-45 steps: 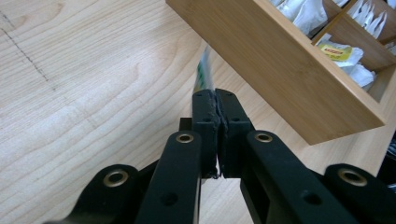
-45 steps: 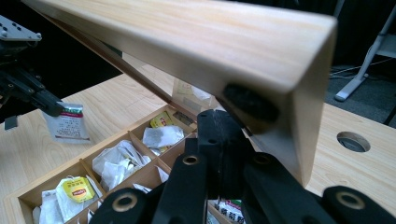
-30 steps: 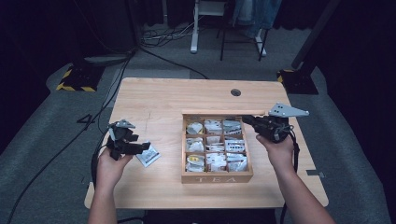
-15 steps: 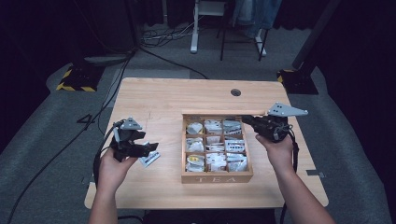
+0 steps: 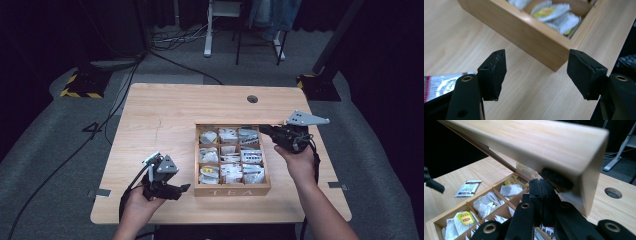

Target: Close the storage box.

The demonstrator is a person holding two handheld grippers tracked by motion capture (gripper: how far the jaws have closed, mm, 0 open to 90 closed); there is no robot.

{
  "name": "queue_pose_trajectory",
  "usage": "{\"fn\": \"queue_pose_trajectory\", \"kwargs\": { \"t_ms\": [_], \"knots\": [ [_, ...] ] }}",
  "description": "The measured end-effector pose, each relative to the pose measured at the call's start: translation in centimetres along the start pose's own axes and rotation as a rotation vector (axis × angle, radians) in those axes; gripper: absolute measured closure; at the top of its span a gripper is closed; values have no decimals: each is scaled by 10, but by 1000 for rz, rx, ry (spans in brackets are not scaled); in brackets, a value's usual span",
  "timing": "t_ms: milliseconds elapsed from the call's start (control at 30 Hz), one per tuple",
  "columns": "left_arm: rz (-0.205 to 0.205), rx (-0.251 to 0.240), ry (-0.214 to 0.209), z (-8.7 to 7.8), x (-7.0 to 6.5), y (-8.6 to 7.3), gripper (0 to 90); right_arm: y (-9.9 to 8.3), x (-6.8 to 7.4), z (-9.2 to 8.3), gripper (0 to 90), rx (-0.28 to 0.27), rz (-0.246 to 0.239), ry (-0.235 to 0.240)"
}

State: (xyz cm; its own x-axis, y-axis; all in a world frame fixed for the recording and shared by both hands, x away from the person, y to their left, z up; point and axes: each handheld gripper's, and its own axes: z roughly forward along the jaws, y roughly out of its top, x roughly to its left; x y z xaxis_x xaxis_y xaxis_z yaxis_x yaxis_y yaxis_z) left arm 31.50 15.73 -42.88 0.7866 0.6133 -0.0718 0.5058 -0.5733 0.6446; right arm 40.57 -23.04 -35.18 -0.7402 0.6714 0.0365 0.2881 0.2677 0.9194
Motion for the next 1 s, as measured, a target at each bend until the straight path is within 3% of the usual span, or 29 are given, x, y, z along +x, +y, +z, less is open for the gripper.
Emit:
{"fn": "queue_pose_trajectory", "kwargs": {
  "t_ms": [200,267,367,867,1000],
  "knots": [
    [-15,21,-17,13,0,-9,325,-1,1,0,882,6,4,1],
    [-26,50,-36,20,2,-15,325,-2,2,1,881,13,4,5],
    [-17,71,-31,26,3,-19,330,-3,3,2,881,23,5,13],
    [-21,66,-24,48,8,-32,326,-3,4,-6,873,96,18,48],
    [13,62,-5,52,4,-32,305,-2,4,-12,871,109,20,50]
  ]
}}
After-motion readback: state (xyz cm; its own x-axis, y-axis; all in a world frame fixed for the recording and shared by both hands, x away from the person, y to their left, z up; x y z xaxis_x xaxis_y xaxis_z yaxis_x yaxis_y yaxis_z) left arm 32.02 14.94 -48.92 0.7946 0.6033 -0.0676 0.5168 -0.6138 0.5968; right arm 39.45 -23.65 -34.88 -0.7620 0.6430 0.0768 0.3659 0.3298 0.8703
